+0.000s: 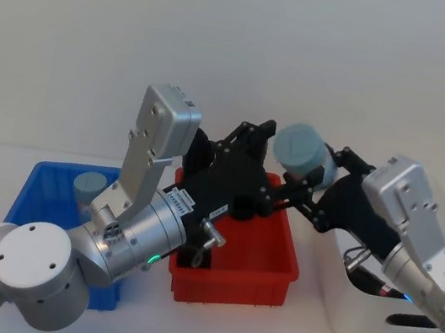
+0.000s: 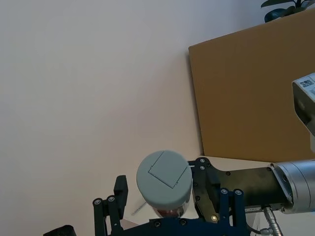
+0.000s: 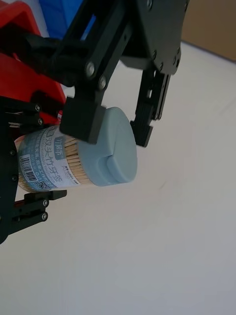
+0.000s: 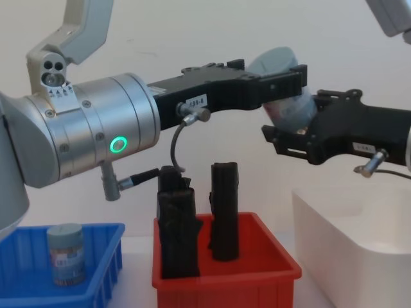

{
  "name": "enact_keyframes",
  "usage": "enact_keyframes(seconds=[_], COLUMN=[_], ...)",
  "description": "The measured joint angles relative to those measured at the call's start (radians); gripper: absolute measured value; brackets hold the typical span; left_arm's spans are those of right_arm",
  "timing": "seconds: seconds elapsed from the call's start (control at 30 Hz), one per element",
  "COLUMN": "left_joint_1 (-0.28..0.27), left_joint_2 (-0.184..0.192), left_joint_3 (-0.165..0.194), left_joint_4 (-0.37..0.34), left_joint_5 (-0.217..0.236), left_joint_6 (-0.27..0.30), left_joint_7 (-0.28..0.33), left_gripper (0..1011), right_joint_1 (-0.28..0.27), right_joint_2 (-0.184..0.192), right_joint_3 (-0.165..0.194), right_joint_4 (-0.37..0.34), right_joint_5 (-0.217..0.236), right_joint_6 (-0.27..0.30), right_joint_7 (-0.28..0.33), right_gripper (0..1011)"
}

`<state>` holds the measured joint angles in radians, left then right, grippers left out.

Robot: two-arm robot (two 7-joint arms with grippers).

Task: Pick the cotton swabs from the blue box and place them into the white box.

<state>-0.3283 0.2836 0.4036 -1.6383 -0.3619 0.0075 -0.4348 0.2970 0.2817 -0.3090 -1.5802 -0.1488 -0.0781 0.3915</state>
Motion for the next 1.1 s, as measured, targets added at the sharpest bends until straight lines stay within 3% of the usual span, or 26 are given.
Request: enact_keyframes(seconds=[0.43,1.1], left_joint_1=[0.0,0.0], left_joint_2=[0.0,0.0], left_joint_3=[0.0,0.0], left_joint_4=[0.0,0.0], left_joint_5=[0.0,0.0], left_joint_6=[0.0,0.0], left_joint_7=[0.0,0.001], left_gripper=[1000,1000], right_joint_1=[-0.015,-0.019], right_joint_2=[0.009,0.001], right_joint_3=[0.024,0.083], right_joint_4=[0.017,0.092], right_joint_5=[0.054,0.249], right_joint_6=[0.047,0.18], right_joint_7=[-0.11,-0.339], right_gripper=[633,633])
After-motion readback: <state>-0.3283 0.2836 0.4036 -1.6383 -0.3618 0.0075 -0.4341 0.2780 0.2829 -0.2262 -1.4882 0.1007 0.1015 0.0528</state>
